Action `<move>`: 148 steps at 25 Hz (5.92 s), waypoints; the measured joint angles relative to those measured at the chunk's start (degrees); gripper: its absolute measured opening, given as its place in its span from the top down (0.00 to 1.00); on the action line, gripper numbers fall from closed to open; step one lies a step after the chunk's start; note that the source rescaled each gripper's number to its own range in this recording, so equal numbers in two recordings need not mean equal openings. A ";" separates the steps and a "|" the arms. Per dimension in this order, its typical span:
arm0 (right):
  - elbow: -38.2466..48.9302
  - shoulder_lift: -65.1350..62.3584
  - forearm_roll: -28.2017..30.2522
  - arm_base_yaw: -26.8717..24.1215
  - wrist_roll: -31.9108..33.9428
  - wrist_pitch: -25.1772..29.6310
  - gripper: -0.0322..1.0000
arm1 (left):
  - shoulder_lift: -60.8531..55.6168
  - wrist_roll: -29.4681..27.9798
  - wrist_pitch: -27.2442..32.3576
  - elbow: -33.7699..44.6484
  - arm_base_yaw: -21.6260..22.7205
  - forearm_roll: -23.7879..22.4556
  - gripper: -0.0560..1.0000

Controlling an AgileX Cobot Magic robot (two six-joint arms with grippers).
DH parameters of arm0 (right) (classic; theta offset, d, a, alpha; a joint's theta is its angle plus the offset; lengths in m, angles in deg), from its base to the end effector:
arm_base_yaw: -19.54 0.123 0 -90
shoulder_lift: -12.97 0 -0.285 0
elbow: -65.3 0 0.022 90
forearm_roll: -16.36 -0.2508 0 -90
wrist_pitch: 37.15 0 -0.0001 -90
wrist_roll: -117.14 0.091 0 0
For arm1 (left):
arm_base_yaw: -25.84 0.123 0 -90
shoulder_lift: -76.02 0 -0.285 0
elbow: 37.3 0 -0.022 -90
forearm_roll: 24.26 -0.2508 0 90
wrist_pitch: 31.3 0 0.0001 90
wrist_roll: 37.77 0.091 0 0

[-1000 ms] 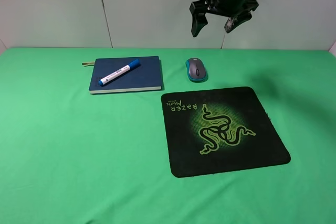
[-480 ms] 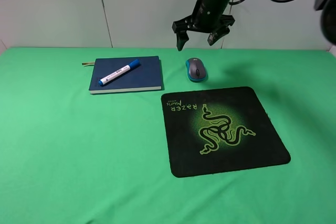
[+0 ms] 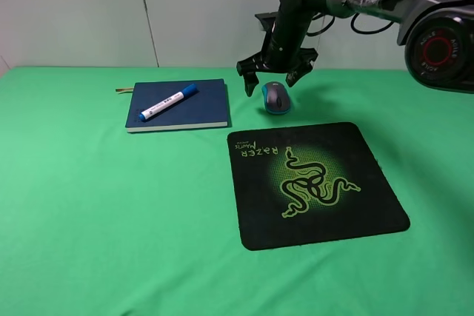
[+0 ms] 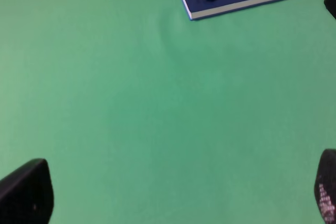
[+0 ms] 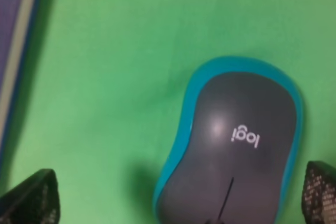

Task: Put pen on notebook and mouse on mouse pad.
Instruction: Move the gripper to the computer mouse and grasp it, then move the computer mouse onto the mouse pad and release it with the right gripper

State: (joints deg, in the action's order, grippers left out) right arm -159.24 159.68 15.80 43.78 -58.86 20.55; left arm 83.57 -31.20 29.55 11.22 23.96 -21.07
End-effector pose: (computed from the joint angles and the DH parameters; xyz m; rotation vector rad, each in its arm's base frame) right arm 0.4732 0.2139 0.1626 -0.4868 2.7574 0.1337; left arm -0.0058 -0.0042 0.2775 0.1530 2.0337 -0.0153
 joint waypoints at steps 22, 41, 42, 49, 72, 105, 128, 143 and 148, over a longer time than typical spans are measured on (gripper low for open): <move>-0.05 4.09 0.56 -1.98 1.09 -2.77 0.33 | 0.00 0.00 -0.05 0.00 0.00 0.00 0.00; -0.05 3.13 0.56 -1.98 1.10 -3.67 0.97 | 0.00 0.00 -0.05 0.00 0.00 0.00 0.00; -0.05 2.48 0.56 -1.98 1.10 -3.67 0.97 | 0.00 0.00 -0.05 0.00 0.00 0.00 0.00; -0.05 -3.22 0.56 -1.98 1.10 -0.96 0.97 | 0.00 0.00 -0.05 0.00 0.00 0.02 0.00; 9.49 -10.01 3.76 4.19 2.60 3.91 0.97 | 0.00 0.00 -0.05 0.00 0.00 0.02 0.00; 65.27 -33.41 1.01 4.49 7.07 -26.41 0.97 | 0.00 0.00 -0.12 0.00 0.00 0.02 0.00; 65.27 -33.47 -0.16 4.49 5.99 -25.85 0.00 | 0.00 0.00 -0.12 0.00 0.00 0.02 0.00; 62.15 -38.43 -0.21 4.49 5.84 -15.16 0.00 | 0.00 0.00 -0.12 0.00 0.00 0.02 0.00; 61.73 -44.41 -0.21 4.49 5.79 -9.61 0.00 | 0.00 0.00 -0.12 0.00 0.00 0.02 0.00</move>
State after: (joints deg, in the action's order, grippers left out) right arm -97.50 115.27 15.59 48.27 -53.07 10.94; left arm 83.57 -31.20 29.44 11.22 23.96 -21.06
